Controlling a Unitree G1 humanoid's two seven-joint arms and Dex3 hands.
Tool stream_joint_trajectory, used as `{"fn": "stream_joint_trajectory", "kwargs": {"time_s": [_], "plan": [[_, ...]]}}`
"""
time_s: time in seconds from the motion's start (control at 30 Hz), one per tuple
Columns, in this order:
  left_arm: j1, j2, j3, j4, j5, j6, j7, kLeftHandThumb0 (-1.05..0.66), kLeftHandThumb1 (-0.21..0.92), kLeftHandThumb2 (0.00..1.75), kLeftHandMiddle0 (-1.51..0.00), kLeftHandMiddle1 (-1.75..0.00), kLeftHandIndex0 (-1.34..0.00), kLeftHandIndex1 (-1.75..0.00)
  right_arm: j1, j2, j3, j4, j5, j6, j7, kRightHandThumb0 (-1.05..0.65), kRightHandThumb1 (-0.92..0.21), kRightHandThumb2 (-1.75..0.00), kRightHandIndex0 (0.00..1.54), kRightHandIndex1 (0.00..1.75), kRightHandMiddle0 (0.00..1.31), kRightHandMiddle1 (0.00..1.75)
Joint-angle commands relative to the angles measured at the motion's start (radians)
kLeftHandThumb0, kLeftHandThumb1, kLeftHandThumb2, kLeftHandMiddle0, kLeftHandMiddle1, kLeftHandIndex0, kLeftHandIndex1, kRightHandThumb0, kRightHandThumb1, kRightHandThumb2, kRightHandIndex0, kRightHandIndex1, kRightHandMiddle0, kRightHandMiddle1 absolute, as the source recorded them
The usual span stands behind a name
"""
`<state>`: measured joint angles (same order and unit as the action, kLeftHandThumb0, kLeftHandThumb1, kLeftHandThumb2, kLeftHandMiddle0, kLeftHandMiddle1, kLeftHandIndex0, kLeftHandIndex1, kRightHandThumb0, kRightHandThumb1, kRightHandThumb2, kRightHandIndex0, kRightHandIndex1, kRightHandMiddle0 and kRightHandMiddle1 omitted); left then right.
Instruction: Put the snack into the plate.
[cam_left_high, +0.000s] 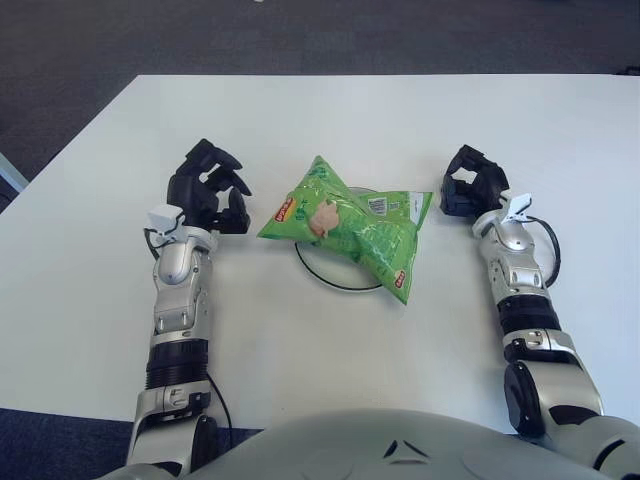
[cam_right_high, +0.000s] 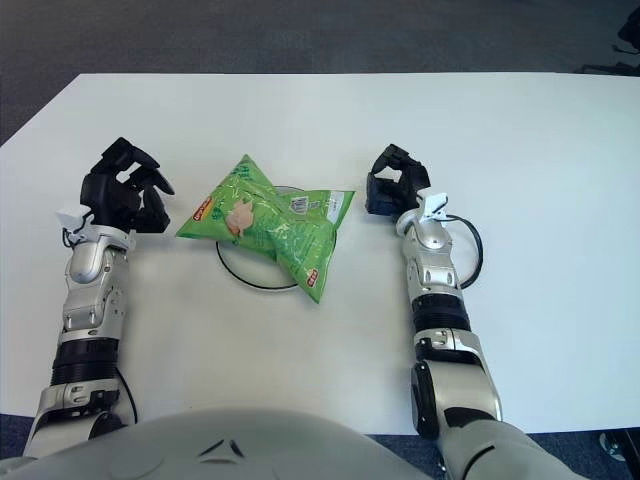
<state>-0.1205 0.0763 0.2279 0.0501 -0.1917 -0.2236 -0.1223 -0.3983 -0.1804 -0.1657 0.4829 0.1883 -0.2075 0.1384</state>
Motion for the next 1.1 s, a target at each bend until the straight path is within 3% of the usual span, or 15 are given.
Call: {"fn": "stream_joint_trajectory", "kwargs": {"time_s": [0.0,0.03,0.07,0.17,0.27,0.57,1.07], "plan": [[0.261,-0.102,0.0,0.112,0.0,0.043,0.055,-0.01,-0.09,1.74,-0.94,-1.75,-0.74,-1.62,0.093,0.077,-0.037,0.053,0.086,-0.015,0.053,-0.55,-0.15,-1.52,1.3,1.75,0.75,1.75],[0.262,-0.104,-0.001,0.105,0.006,0.046,0.065,-0.01,-0.09,1.74,-0.94,-1.75,-0.74,-1.62,0.092,0.076,-0.038,0.056,0.087,-0.02,0.06,-0.55,-0.15,-1.52,1.3,1.75,0.76,1.75],[0.262,-0.105,-0.003,0.099,0.013,0.047,0.075,-0.18,0.06,1.59,-1.06,-1.75,-0.69,-1.67,0.091,0.076,-0.038,0.06,0.088,-0.026,0.068,-0.55,-0.14,-1.53,1.3,1.75,0.76,1.75],[0.261,-0.101,-0.01,0.091,0.029,0.049,0.088,-0.37,0.25,1.38,-1.21,-1.75,-0.62,-1.72,0.087,0.081,-0.048,0.061,0.114,-0.032,0.099,-0.55,-0.15,-1.52,1.3,1.75,0.75,1.75],[0.252,-0.089,-0.011,0.105,0.033,0.038,0.087,-0.43,0.33,1.3,-1.27,-1.75,-0.59,-1.74,0.08,0.106,-0.086,0.054,0.196,-0.012,0.154,-0.54,-0.17,-1.5,1.28,1.75,0.74,1.75],[0.235,-0.083,-0.01,0.116,0.04,0.039,0.116,-0.46,0.37,1.25,-1.29,-1.75,-0.57,-1.75,0.056,0.117,-0.156,0.065,0.345,0.08,0.263,-0.49,-0.3,-1.34,1.2,1.75,0.62,1.75],[0.212,-0.064,-0.014,0.125,0.063,0.04,0.134,-0.45,0.4,1.22,-1.3,-1.75,-0.55,-1.75,0.024,0.098,-0.184,0.111,0.36,0.119,0.342,-0.47,-0.34,-1.29,1.16,1.75,0.59,1.75]]}}
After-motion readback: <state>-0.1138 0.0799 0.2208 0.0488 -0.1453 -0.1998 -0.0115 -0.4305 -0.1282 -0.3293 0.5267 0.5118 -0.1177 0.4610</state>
